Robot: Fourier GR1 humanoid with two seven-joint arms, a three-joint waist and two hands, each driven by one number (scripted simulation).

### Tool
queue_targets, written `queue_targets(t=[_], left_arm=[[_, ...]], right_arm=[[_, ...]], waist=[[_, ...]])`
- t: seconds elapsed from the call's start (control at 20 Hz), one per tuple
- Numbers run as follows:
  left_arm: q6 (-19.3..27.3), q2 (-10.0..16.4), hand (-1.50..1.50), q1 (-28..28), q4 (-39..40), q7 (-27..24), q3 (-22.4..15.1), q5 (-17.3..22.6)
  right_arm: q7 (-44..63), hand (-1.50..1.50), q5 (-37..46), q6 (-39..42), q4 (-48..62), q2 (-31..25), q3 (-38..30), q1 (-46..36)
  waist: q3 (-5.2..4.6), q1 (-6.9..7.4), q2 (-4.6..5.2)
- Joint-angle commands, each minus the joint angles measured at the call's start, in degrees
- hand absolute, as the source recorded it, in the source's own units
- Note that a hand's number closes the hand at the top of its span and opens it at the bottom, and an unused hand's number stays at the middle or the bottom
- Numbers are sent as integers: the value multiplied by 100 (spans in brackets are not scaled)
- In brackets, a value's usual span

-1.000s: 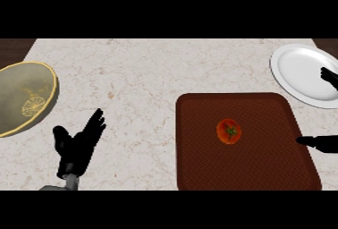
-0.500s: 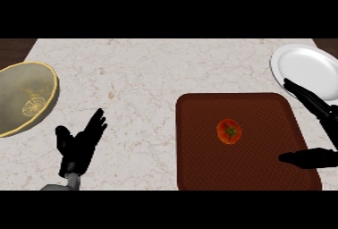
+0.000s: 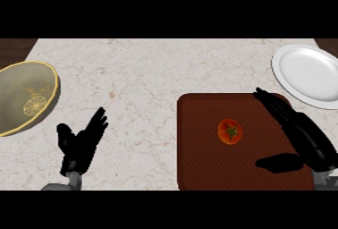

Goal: Pick the tomato from the tray and place it in the plate

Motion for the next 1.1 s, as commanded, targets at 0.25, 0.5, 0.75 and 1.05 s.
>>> queue_targets(t=[0.25,0.5,0.75,1.05], left_arm=[[-155,-47,0,621,-463,61,-65,-219],[-223,-171,0,174,-191,275,221,-256],[-461,-165,0,-72,616,-273,452,-227],[-305,-340,0,-419,503,95,465,-406]], right_arm=[[363,-150,681,173,133,880,456,-51],[256,-150,1131,216,90,1011,312,208],[209,-150,1758,-221,735,1109,328,9],[369,-150,1981,-161,1421,1618,228,-580]], waist=[[-19,18,15],[-19,-7,18],[-21,-14,26],[-20,-4,28]])
